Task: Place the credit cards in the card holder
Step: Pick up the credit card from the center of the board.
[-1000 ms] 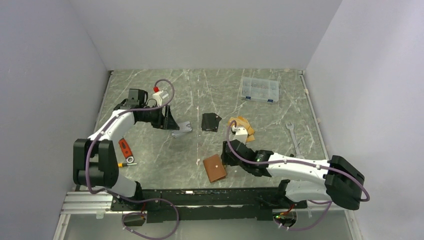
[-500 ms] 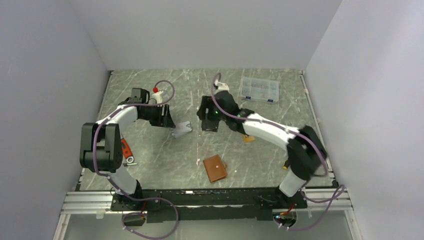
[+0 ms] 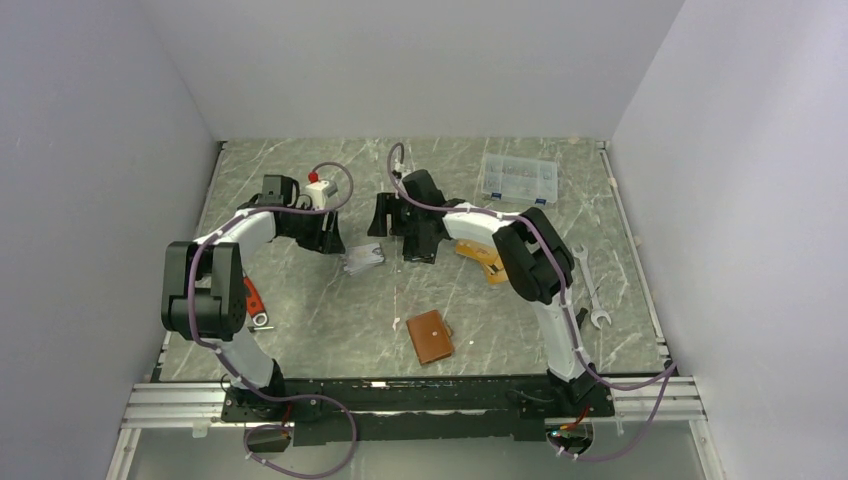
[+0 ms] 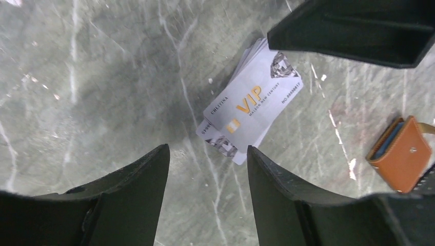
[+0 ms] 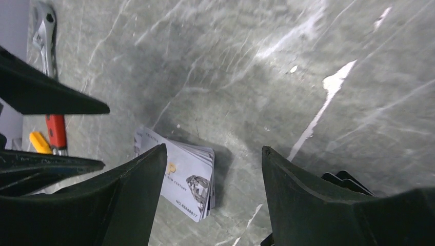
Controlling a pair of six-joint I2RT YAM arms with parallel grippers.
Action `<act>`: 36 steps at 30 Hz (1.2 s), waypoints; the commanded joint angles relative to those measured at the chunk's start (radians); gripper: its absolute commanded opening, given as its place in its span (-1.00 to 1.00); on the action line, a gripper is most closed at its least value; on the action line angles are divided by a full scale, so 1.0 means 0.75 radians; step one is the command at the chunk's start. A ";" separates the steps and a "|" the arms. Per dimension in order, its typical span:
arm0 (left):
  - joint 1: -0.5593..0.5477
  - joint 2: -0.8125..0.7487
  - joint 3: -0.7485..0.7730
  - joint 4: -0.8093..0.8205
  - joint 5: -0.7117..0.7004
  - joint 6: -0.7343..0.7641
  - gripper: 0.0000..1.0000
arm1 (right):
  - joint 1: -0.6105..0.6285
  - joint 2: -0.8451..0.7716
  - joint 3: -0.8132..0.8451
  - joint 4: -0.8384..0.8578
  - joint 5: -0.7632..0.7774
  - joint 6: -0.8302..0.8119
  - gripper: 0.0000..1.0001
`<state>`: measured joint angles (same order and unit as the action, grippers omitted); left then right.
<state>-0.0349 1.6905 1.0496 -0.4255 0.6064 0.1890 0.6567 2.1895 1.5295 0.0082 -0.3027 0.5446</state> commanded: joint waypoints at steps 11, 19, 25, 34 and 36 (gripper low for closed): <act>-0.049 0.143 0.130 0.027 0.055 0.267 0.30 | 0.013 -0.012 -0.151 0.197 -0.144 0.097 0.33; -0.097 0.140 0.139 0.028 -0.014 0.315 0.29 | 0.029 -0.060 -0.280 0.277 -0.141 0.159 0.27; -0.141 0.129 0.125 0.048 -0.066 0.357 0.27 | 0.056 -0.095 -0.361 0.315 -0.104 0.194 0.22; -0.195 0.115 0.102 0.122 -0.156 0.397 0.23 | 0.068 -0.109 -0.407 0.331 -0.058 0.224 0.16; -0.205 0.121 0.112 0.124 -0.182 0.416 0.22 | 0.067 -0.105 -0.408 0.328 -0.048 0.225 0.14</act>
<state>-0.1726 1.8072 1.1278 -0.3733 0.5095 0.4526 0.7006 2.1258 1.2491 0.2947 -0.3813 0.7082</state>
